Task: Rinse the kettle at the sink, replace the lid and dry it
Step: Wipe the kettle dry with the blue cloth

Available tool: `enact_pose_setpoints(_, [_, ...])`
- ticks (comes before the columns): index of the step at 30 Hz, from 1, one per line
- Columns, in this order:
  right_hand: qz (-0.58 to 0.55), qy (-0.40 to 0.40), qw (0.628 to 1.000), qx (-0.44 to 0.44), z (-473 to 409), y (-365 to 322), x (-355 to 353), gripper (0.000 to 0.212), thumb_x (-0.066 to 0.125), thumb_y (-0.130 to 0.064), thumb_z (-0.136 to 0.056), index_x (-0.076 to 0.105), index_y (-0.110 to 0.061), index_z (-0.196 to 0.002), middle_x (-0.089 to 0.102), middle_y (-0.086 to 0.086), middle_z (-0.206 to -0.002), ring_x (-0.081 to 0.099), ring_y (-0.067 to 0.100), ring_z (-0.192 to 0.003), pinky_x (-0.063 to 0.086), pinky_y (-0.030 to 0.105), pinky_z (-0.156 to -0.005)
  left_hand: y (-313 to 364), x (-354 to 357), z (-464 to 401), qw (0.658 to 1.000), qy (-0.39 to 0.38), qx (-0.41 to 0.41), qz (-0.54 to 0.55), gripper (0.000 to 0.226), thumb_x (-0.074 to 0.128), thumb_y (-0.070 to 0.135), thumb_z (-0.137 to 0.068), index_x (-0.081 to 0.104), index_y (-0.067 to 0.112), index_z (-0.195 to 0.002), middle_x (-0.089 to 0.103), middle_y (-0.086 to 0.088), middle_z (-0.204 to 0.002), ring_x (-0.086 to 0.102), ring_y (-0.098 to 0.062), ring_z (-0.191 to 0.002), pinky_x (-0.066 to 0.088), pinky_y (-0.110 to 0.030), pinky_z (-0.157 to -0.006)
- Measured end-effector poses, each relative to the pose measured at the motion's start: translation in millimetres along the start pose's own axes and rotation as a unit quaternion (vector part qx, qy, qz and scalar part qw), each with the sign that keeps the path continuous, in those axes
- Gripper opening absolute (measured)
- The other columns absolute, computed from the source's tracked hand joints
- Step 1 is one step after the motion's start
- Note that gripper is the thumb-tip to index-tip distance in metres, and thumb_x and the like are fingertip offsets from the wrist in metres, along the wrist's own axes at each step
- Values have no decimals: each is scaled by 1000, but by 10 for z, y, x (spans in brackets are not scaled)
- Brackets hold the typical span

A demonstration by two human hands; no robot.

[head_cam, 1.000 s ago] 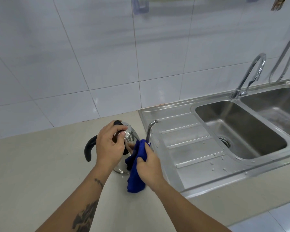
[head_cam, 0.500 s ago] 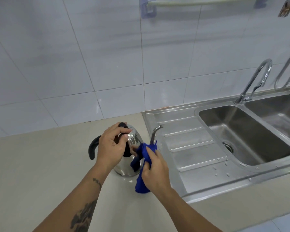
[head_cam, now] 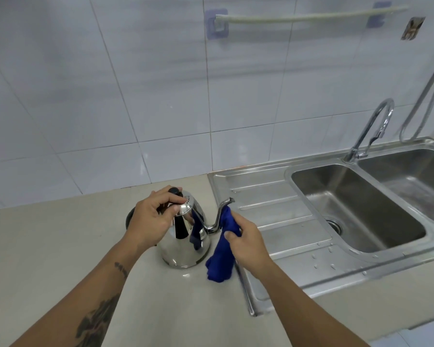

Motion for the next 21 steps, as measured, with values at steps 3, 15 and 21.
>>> enact_pose_setpoints(3, [-11, -42, 999, 5, 3, 60, 41, 44, 56, -4, -96, 61, -26, -134, 69, -2, -120, 65, 21, -110, 58, 42, -96, 67, -62, 30, 995, 26, -5, -93, 36, 61, 4, -92, 71, 39, -93, 59, 28, -121, 35, -3, -138, 18, -31, -118])
enact_pose_setpoints(15, [164, -142, 967, -134, 308, 48, 514, 58, 52, 0, -93, 53, -25, -145, 57, -9, -141, 54, 11, -124, 45, 31, -109, 167, 98, 40, 979, 74, -41, -183, 29, 53, 20, -97, 68, 32, -119, 57, 16, -130, 44, -18, -129, 34, -31, -108])
enact_pose_setpoints(21, [190, -12, 951, -242, 84, -392, 348, 59, 53, -1, -91, 50, -20, -148, 48, 3, -154, 54, 22, -131, 42, 28, -111, 236, 25, -29, 972, 46, -46, -224, 28, 62, 22, -93, 71, 36, -115, 65, 16, -125, 54, -22, -118, 44, -33, -99])
Point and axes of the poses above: each hand's wrist, its own z-axis away from the middle knuckle, its own x-axis out of the palm, y = z × x, the point moved 9 cm from there along -z, towards the middle knuckle
